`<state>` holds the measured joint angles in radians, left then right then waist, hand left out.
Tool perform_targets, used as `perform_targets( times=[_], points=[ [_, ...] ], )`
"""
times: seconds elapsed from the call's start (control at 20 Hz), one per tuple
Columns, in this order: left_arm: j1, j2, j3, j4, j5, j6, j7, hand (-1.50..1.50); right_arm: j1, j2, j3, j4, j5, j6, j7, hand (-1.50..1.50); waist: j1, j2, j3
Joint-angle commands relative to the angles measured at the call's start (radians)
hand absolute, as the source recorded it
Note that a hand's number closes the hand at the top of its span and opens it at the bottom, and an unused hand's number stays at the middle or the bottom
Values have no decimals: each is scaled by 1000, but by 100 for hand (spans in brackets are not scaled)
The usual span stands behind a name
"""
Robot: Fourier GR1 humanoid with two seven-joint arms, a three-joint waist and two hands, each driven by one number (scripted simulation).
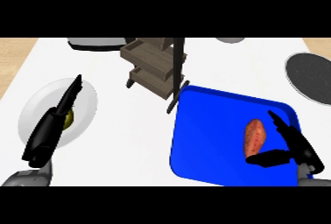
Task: Pick the sweet potato from the tray and place it in the tiered basket
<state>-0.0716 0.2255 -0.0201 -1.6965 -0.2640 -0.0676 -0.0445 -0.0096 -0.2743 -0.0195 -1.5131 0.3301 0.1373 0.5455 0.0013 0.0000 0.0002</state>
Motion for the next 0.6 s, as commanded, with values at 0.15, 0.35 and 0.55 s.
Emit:
perform_targets(
  times=[0.15,0.35,0.55],
  points=[
    [39,-18,8,-15,-21,-24,-32,0,-78,57,38,74,63,8,15,-150,2,0,0],
    [-21,-19,16,40,-35,-6,-30,0,-15,102,-10,39,-25,-32,-138,150,-6,-1,0],
    [-22,-14,54,27,7,-43,-14,0,-64,91,11,135,85,-98,-232,150,1,0,0]
  ],
)
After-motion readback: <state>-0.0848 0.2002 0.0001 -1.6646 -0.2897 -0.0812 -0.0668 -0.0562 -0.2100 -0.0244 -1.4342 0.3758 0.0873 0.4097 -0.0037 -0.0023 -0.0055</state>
